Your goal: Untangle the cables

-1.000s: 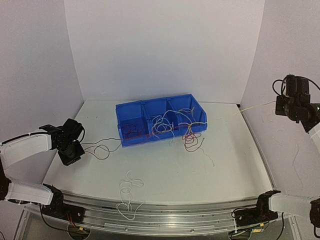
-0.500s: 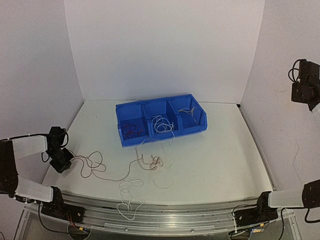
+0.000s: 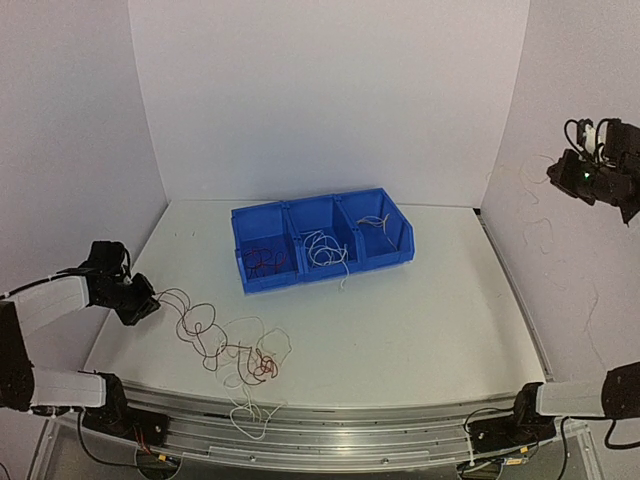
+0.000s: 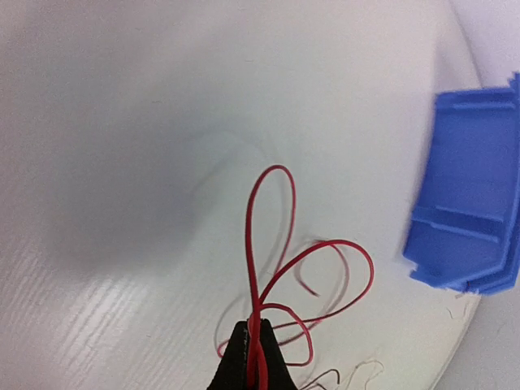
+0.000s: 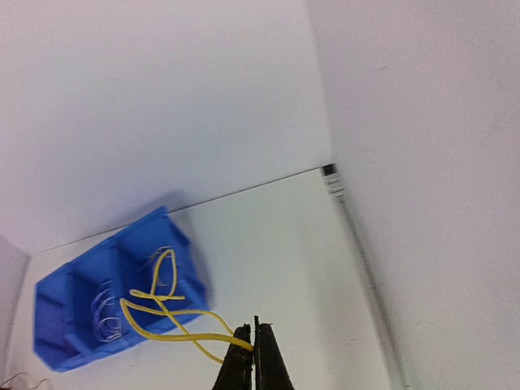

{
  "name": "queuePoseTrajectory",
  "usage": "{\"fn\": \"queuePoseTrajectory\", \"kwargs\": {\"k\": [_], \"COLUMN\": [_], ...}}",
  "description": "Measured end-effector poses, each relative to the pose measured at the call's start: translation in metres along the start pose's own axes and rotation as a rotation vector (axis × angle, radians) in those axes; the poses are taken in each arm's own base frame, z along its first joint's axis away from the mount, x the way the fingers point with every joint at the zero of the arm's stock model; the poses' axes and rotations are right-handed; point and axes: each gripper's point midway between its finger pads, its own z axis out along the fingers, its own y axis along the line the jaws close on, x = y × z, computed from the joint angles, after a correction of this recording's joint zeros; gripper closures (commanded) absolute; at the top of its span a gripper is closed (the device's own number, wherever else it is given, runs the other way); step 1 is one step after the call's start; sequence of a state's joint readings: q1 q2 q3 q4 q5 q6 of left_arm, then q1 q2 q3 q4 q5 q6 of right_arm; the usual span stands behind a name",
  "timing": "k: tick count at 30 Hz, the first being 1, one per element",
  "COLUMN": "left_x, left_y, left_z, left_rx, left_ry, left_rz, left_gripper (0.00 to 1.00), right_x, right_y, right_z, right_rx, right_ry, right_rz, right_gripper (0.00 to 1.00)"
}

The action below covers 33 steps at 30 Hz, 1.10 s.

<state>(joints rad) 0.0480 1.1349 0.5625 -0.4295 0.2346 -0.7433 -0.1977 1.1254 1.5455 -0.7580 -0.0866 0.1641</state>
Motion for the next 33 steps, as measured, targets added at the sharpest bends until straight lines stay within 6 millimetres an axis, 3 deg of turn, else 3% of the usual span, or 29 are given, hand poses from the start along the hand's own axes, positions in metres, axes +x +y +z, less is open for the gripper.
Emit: {"fn": "queuePoseTrajectory", "kwargs": {"k": [3,7,11,14,17,23,29,33], "left_x": [0.015,0.054,0.092,0.122,0.151,0.186,0.191,0.185], "left_y": [-0.038,-0.076,-0.094,-0.103,-0.108,-0.125,-0.138,-0.146], "left_z": [-0.014,-0.022,-0.018,-0.01,0.002,0.023,0.033,0.03], "left_rx": [0.136,0.262,0.3,0.298,0.257,0.191,0.149,0.137], "left_ry": [0.009,0.087,0.176,0.246,0.307,0.349,0.332,0.305], "left_rz": [0.119,0.254,0.342,0.404,0.46,0.551,0.569,0.57], "left_gripper": [1.0,1.0,1.0,1.0,1.0,1.0,0.92,0.72], "right_x": [0.007,0.027,0.051,0.058,0.061,0.072,0.09,0.109], "right_y": [0.037,0.088,0.144,0.168,0.186,0.225,0.233,0.23], "right_z": [0.011,0.027,0.045,0.066,0.09,0.137,0.196,0.235], "right_rx": [-0.189,-0.359,-0.49,-0.503,-0.462,-0.369,-0.227,-0.132], "right_ry": [0.055,0.152,0.247,0.273,0.26,0.221,0.202,0.203], "right_rz": [0.079,0.089,0.049,0.03,-0.017,-0.14,-0.236,-0.297], "right_gripper": [1.0,1.0,1.0,1.0,1.0,1.0,1.0,1.0]}}
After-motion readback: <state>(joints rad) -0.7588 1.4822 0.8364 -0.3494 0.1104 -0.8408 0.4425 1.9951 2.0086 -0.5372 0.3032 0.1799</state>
